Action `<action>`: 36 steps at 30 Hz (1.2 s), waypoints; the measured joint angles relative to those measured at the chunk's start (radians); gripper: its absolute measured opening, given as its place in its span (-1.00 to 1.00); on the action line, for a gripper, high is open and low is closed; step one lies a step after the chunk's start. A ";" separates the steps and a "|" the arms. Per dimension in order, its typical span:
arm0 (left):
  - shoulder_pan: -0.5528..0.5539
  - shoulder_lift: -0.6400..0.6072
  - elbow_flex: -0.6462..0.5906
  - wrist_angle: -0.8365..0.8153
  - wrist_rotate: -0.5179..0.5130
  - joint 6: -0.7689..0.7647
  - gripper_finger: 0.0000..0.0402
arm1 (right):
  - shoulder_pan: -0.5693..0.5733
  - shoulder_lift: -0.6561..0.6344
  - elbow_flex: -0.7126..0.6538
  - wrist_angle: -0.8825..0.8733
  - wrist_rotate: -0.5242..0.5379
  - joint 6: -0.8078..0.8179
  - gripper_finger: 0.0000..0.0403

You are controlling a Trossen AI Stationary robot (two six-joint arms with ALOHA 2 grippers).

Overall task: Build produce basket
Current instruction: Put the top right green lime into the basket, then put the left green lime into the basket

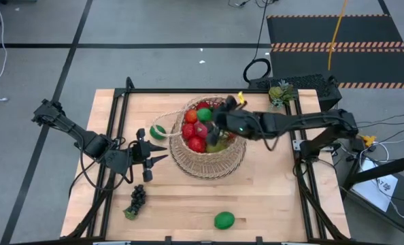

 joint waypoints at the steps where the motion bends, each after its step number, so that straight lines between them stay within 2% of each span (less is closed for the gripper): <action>1: 0.000 0.000 0.000 -0.001 0.000 0.000 -0.44 | -0.019 0.007 0.000 -0.003 -0.022 0.002 0.17; 5: 0.000 0.000 0.000 -0.001 0.000 0.001 -0.44 | -0.085 0.012 0.000 -0.059 -0.072 0.007 0.17; 8: -0.001 0.000 0.000 -0.001 0.000 0.003 -0.44 | -0.122 0.010 0.001 -0.114 -0.072 0.021 0.17; 14: 0.000 0.000 0.000 -0.001 0.000 0.010 -0.44 | -0.154 0.010 -0.001 -0.201 -0.100 0.021 0.17; 24: 0.000 0.000 0.000 0.000 0.000 0.018 -0.44 | -0.198 0.011 -0.093 -0.193 -0.086 -0.008 0.19; 28: 0.000 0.000 0.000 0.000 0.000 0.018 -0.44 | -0.200 0.010 -0.099 -0.178 -0.045 -0.037 0.30; 36: 0.000 0.000 0.000 0.000 0.000 0.018 -0.44 | -0.184 0.001 -0.099 -0.169 -0.014 -0.082 0.71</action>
